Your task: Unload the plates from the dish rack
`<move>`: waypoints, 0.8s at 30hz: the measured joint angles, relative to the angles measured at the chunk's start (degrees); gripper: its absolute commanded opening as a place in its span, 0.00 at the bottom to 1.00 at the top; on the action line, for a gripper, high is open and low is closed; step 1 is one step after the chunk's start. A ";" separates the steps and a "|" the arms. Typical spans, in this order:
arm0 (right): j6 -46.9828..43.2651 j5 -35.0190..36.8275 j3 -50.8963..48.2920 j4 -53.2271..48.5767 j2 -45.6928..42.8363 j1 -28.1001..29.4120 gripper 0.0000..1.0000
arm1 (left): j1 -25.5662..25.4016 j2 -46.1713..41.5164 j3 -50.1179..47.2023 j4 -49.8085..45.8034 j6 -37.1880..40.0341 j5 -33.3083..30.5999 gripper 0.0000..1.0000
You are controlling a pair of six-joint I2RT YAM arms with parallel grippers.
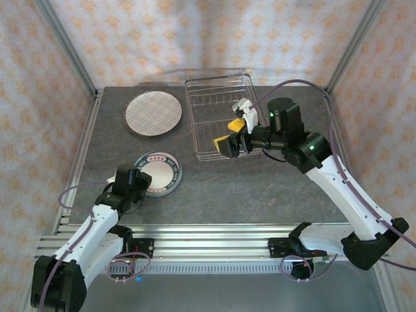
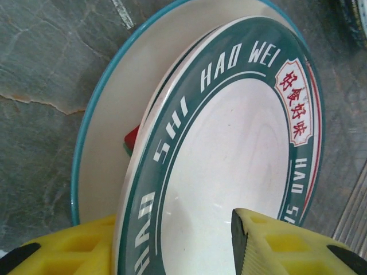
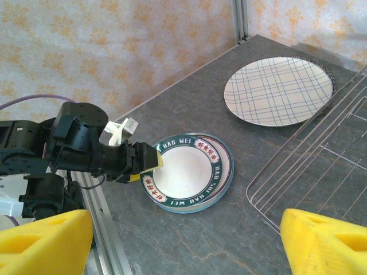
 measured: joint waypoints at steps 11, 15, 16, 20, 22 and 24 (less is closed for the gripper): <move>0.63 0.00 0.28 -0.02 0.00 0.00 0.85 | -0.02 7.52 6.14 -4.66 1.42 0.04 0.50; 0.72 0.02 0.28 0.00 0.00 0.00 0.85 | -0.02 9.92 7.43 -5.14 2.08 0.07 0.50; 0.87 0.02 0.28 0.00 0.00 0.00 0.85 | -0.02 10.34 7.65 -5.27 2.32 0.04 0.50; 1.27 0.04 0.31 0.00 0.00 0.00 0.85 | -0.02 11.19 8.31 -6.49 3.02 0.02 0.51; 1.49 0.09 0.31 0.00 0.00 0.00 0.85 | -0.02 11.67 9.14 -7.89 3.08 -0.04 0.51; 1.55 0.22 0.31 0.00 0.00 0.00 0.85 | -0.02 12.22 10.32 -8.98 3.37 -0.07 0.52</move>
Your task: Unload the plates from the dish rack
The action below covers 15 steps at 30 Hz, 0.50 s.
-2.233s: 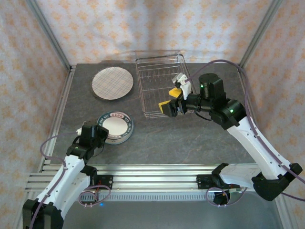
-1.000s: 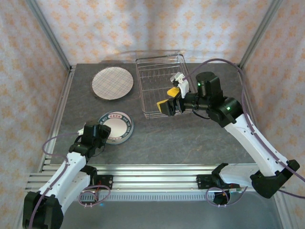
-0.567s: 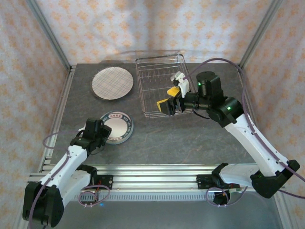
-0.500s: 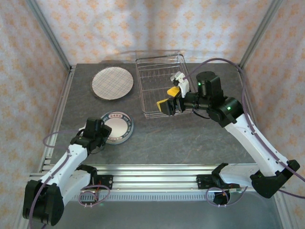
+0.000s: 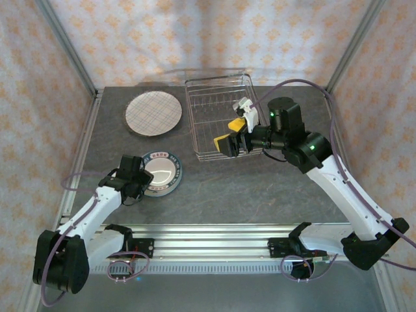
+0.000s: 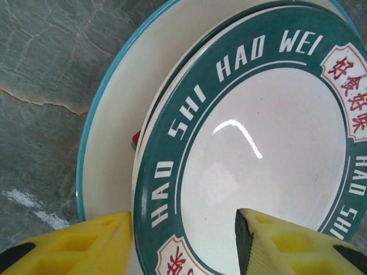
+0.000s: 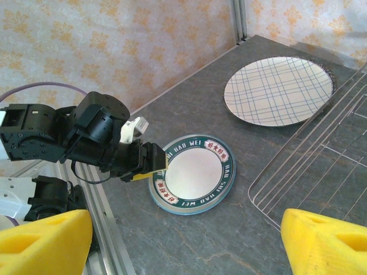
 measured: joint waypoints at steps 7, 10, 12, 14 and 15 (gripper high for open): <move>0.96 1.99 0.35 0.00 0.07 0.00 0.86 | 0.00 0.31 3.56 -4.74 1.33 -1.62 0.67; 2.14 5.68 0.87 0.00 0.17 0.11 0.87 | 0.00 -0.31 6.38 -7.98 2.19 -2.80 0.80; 3.17 8.87 1.18 0.09 0.22 0.11 0.88 | 0.00 -1.01 9.03 -10.21 3.02 -3.76 0.89; 4.63 13.40 1.40 0.13 0.22 0.11 0.91 | 0.00 -1.64 12.07 -12.57 4.04 -4.68 0.97; 5.42 15.78 1.62 0.02 0.22 0.11 0.92 | 0.02 -1.90 13.46 -13.55 4.66 -5.22 0.99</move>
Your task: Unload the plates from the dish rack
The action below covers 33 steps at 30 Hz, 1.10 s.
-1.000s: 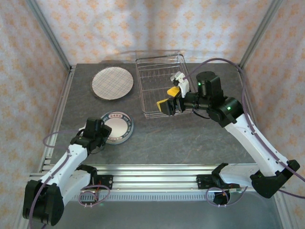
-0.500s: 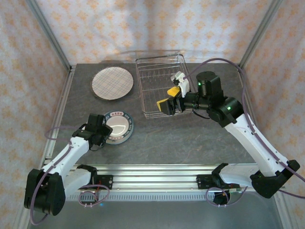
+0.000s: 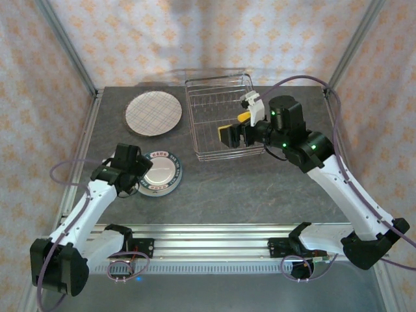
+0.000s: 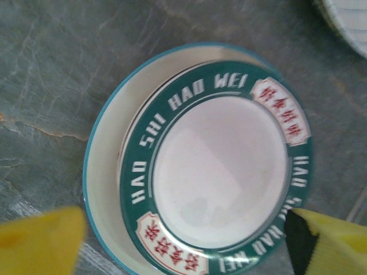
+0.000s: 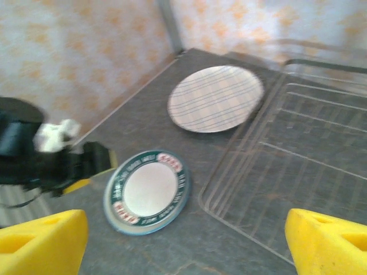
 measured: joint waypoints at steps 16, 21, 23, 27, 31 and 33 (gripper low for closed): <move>25.83 41.16 -16.81 -9.03 -5.20 -27.30 0.99 | 11.82 2.93 18.05 -5.86 9.01 -13.66 0.99; 18.36 43.76 -42.62 10.80 -9.55 -29.03 0.99 | 11.87 1.14 6.71 3.82 21.07 -25.20 0.99; 13.90 41.92 -50.25 19.08 -7.30 -29.00 0.99 | 11.87 0.92 0.00 10.91 27.98 -26.56 0.99; 7.21 37.59 -56.81 34.10 0.42 -29.00 0.99 | 11.87 3.48 -12.85 28.83 40.22 -24.74 0.99; 4.07 33.53 -56.96 47.82 7.82 -29.00 0.99 | 11.87 10.21 -17.51 44.85 46.82 -20.37 0.99; 2.54 31.87 -55.78 52.24 11.13 -29.00 0.99 | 11.87 14.14 -18.01 53.24 49.05 -18.18 0.99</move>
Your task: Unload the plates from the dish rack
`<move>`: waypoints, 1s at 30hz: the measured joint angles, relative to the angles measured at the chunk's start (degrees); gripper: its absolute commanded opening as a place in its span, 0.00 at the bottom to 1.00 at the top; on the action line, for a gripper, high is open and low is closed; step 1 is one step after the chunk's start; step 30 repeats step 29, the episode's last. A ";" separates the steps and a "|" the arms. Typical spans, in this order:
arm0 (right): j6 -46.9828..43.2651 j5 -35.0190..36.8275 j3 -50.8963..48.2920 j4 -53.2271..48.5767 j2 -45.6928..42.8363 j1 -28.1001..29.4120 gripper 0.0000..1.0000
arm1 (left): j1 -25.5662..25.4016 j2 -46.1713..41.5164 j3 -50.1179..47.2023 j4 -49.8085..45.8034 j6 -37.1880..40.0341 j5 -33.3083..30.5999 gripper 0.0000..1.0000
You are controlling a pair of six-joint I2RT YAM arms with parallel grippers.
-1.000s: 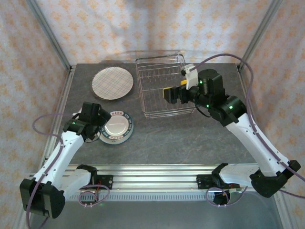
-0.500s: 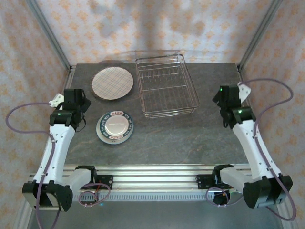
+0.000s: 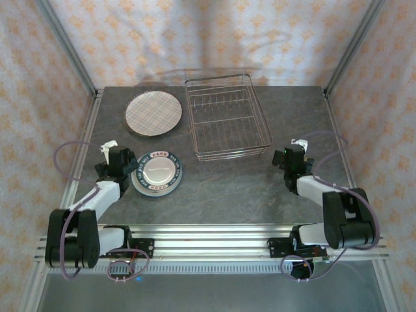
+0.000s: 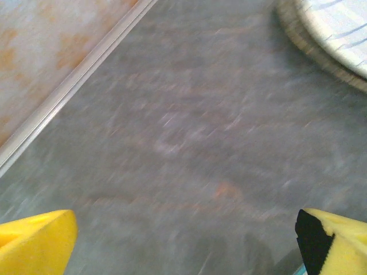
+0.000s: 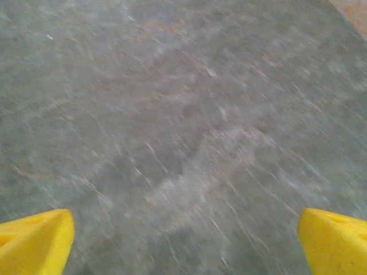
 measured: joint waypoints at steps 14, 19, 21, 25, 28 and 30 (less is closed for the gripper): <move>-2.23 -9.49 -3.41 22.62 8.22 -6.23 0.99 | -2.19 16.65 -5.60 36.11 7.26 10.45 0.99; -2.10 -9.20 -3.08 23.39 8.22 -5.64 0.99 | -2.21 16.63 -4.90 38.25 7.45 10.45 0.99; -2.10 -9.07 -3.06 23.50 8.22 -5.22 0.99 | -2.21 16.63 -4.90 38.64 7.45 10.45 0.99; -2.10 -9.05 -2.93 23.56 8.24 -4.98 0.99 | -2.21 16.63 -4.90 39.54 7.45 10.21 0.99; -2.10 -9.05 -2.75 23.61 8.31 -4.98 0.99 | -2.21 16.63 -4.90 39.87 7.43 9.73 0.99; -2.10 -9.05 -2.75 23.63 8.31 -4.98 0.99 | -2.21 16.63 -4.90 39.87 7.45 9.60 0.99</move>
